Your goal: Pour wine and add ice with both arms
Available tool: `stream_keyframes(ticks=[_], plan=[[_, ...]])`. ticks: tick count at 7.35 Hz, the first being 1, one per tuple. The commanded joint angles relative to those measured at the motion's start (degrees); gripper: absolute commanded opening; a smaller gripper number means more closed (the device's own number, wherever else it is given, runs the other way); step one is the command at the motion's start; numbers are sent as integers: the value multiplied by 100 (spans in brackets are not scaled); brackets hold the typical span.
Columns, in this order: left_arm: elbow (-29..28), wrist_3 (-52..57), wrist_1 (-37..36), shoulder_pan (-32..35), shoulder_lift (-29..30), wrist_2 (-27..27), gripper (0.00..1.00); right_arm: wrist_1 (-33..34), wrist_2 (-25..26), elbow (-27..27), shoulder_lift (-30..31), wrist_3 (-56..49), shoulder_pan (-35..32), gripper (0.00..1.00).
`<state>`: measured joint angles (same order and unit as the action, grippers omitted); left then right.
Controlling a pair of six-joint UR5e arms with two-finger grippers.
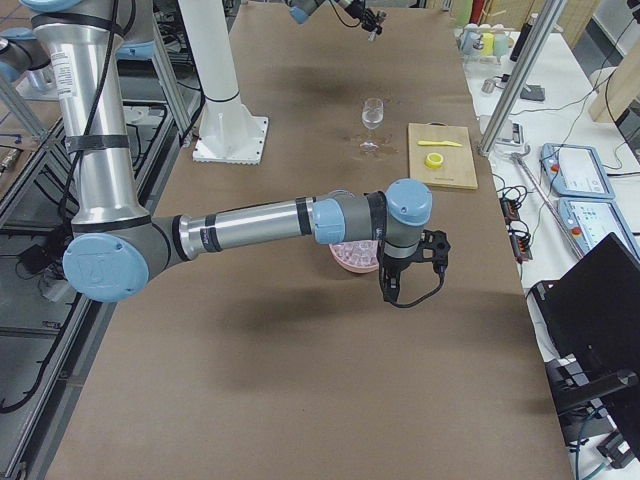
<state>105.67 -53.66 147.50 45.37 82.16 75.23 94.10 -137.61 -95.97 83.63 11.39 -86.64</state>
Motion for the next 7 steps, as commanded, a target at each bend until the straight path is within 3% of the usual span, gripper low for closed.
stream_keyframes(ticks=[1,4,7], plan=[[-56,-758,235,-797,-130,-1276,0,3,-11,-9,4,30,16,100],[-274,-1216,25,-1766,88,-2640,0,-6,-11,-27,-5,30,34,100],[-1012,-1401,6,-2119,643,-3522,0,3,-20,-36,4,30,34,100]])
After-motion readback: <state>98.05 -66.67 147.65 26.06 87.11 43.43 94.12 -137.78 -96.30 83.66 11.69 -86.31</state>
